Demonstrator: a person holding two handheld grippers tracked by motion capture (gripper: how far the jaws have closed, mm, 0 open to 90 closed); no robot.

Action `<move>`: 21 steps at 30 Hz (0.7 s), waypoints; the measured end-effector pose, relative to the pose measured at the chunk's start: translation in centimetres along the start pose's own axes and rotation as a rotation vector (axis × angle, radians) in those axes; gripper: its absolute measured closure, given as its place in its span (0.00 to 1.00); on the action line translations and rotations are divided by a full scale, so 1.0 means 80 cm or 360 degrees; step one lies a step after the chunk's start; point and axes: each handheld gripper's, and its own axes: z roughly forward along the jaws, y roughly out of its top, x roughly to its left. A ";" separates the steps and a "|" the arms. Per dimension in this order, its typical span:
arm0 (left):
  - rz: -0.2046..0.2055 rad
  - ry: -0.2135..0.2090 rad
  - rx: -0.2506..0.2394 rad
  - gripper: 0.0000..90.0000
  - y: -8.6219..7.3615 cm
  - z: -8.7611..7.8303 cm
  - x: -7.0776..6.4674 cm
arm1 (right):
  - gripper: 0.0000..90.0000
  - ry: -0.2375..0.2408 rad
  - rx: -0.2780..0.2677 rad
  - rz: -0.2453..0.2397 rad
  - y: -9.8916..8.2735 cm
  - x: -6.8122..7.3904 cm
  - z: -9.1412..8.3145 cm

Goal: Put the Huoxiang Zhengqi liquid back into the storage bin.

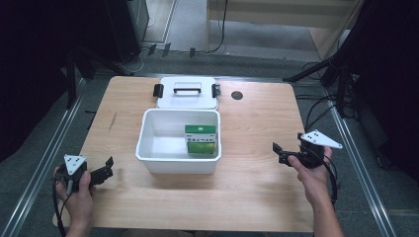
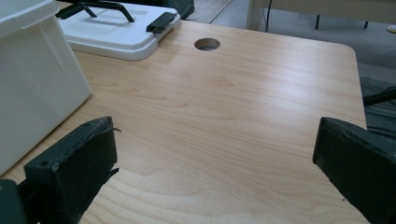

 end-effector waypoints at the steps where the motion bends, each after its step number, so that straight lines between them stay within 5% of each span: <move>1: -0.0001 0.0000 0.0000 0.02 0.000 0.000 0.000 | 0.00 -0.0008 -0.0010 0.0007 -0.004 -0.001 -0.002; 21: 0.0007 0.0006 -0.0004 0.02 0.000 0.000 -0.001 | 0.00 -0.0090 -0.0008 0.0170 -0.079 -0.025 -0.039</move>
